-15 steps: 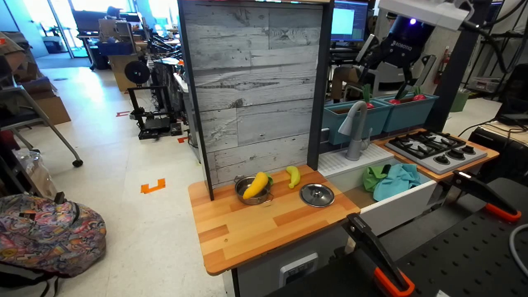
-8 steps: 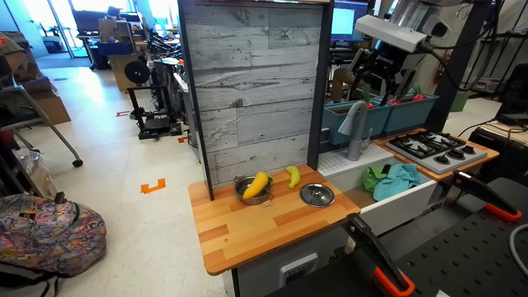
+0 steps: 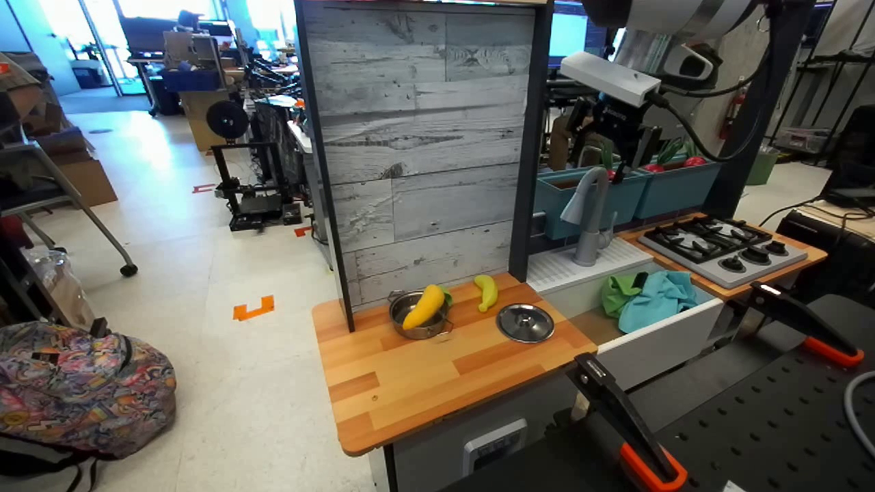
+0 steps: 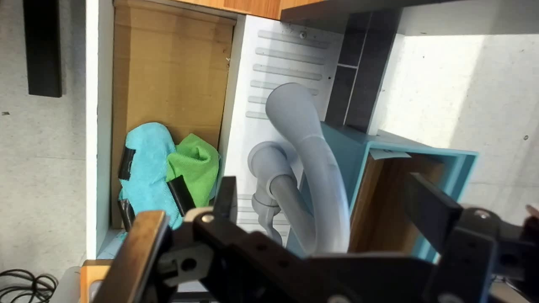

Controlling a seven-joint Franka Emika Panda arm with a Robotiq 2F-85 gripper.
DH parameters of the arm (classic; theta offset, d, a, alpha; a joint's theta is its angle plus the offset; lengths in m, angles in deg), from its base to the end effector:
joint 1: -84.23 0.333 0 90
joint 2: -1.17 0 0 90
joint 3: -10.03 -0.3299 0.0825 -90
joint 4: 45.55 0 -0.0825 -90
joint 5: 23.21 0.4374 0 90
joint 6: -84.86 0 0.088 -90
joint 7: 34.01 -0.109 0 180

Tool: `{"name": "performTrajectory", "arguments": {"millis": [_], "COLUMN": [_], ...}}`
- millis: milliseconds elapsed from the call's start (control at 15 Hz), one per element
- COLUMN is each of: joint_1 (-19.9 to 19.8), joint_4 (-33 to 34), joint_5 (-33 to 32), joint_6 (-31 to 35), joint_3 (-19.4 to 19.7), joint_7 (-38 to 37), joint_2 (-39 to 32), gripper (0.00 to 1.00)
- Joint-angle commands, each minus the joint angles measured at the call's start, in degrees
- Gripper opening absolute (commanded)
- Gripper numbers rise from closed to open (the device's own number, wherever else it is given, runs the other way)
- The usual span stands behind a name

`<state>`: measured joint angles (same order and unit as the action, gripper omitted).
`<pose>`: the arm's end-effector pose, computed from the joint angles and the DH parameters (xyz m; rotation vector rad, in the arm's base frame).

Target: Turn the tap nozzle to the right

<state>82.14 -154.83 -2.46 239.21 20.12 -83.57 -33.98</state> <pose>0.6676 -0.1515 0.1611 -2.3336 1.8655 -0.2296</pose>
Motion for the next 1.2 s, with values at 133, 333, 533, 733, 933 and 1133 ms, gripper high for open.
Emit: {"name": "performTrajectory", "arguments": {"millis": [133,333,533,733,933,1133], "joint_1": [2.6,2.1,2.0,1.2,-0.1,-2.3], "joint_4": [4.0,2.9,0.6,-1.2,-2.4,-3.3], "joint_5": [-5.1,-5.8,-6.3,-6.5,-6.7,-6.5], "joint_6": [-0.2,-0.2,0.6,0.8,1.2,1.0], "joint_3": [2.7,2.0,1.6,0.9,0.2,-1.1], "joint_7": [-5.4,-4.3,-2.7,0.8,7.4,16.3], "joint_2": [-4.1,-3.4,-1.9,-0.5,0.0,0.4], "gripper": [0.72,0.49,0.25,0.04,0.06,0.06]}}
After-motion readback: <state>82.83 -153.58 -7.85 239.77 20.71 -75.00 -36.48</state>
